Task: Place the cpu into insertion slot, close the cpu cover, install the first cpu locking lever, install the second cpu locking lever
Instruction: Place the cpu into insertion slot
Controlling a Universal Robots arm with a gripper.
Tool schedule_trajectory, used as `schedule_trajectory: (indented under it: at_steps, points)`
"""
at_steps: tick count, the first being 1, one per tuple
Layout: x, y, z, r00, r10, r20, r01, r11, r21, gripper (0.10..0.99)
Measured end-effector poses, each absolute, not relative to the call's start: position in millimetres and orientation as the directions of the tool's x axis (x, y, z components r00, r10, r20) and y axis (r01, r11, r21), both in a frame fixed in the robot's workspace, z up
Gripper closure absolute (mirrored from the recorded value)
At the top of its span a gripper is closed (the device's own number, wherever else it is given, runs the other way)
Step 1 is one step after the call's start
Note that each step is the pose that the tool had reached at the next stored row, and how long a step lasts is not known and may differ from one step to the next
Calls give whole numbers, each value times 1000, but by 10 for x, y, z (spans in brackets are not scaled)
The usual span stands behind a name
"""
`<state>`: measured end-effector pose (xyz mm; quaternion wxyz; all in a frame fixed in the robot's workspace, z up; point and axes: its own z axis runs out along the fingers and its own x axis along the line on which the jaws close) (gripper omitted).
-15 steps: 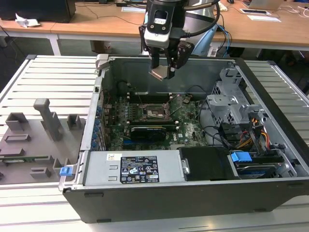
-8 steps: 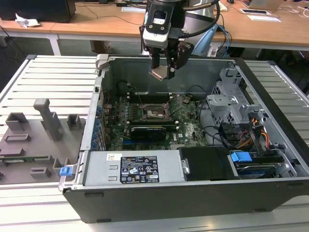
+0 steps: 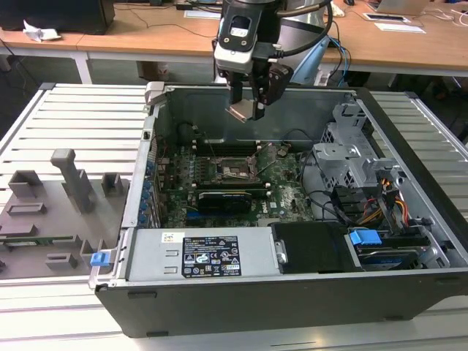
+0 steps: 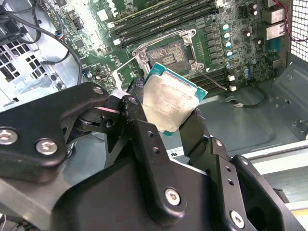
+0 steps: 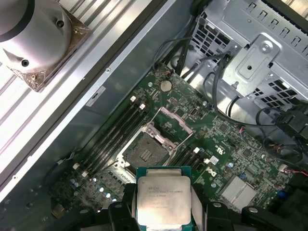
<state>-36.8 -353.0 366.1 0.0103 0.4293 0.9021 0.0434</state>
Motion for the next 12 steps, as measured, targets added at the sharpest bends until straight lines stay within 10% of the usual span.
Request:
schedule_trajectory:
  at_steps: [12]
  points:
    - [-368,-3530,3655,-598,801,19,800,594,87,549]
